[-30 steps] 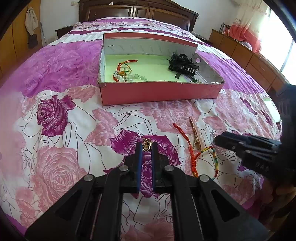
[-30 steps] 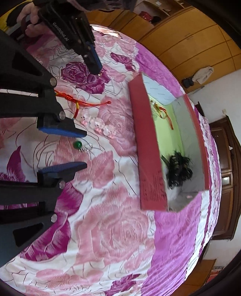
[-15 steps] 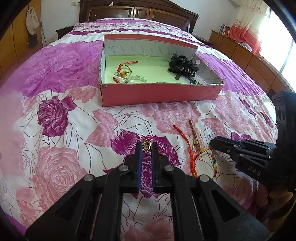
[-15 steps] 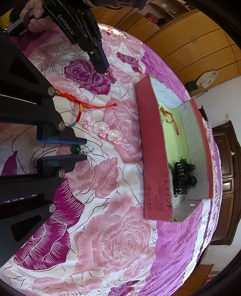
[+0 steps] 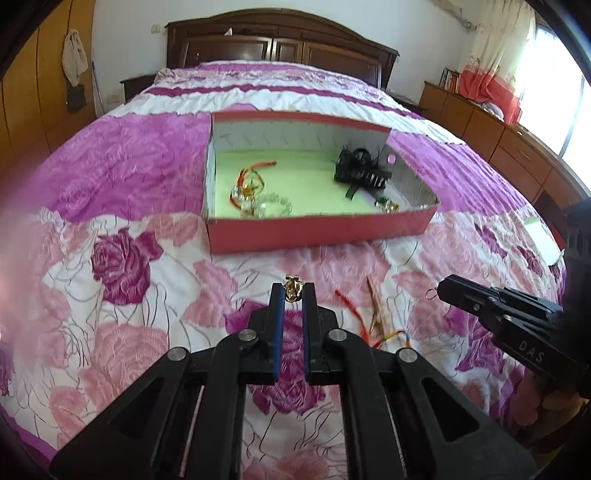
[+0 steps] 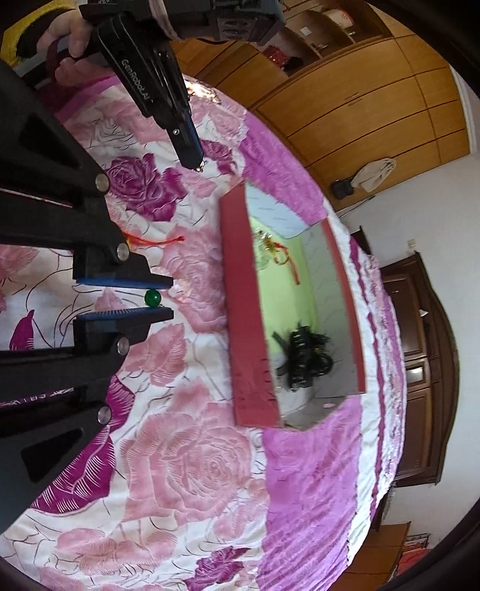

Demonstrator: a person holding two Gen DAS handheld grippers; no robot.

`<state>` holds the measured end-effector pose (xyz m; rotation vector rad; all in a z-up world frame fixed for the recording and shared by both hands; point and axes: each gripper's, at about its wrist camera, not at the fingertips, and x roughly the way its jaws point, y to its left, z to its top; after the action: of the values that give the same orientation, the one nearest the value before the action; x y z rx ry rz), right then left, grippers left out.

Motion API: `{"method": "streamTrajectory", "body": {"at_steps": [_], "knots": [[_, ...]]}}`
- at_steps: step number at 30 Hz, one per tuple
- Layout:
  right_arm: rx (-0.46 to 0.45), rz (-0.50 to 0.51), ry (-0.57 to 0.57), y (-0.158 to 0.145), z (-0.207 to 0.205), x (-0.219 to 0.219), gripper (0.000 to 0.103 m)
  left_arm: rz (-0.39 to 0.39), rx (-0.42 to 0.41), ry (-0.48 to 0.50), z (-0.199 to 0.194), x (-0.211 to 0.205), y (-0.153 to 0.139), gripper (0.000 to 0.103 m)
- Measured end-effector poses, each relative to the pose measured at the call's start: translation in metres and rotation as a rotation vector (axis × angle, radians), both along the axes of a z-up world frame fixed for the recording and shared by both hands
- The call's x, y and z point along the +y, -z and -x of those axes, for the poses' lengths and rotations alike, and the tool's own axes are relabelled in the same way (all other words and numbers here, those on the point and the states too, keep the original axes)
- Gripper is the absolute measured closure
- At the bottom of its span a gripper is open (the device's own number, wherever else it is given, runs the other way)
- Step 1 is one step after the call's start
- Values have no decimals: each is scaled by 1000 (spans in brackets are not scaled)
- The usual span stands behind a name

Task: Organize jewelry
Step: 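Carry the gold charm in the left tool into the box while the right tool carries the earring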

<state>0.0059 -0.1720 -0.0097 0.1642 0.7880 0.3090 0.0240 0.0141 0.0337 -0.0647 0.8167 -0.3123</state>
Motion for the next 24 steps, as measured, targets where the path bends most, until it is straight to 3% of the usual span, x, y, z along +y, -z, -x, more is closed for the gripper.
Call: {"method": "streamTrajectory", "body": {"at_steps": [24], "knots": [[-252,-6,64,-56,-26,-6,92,25,-253,-51,-38,-17,-45,103]]}}
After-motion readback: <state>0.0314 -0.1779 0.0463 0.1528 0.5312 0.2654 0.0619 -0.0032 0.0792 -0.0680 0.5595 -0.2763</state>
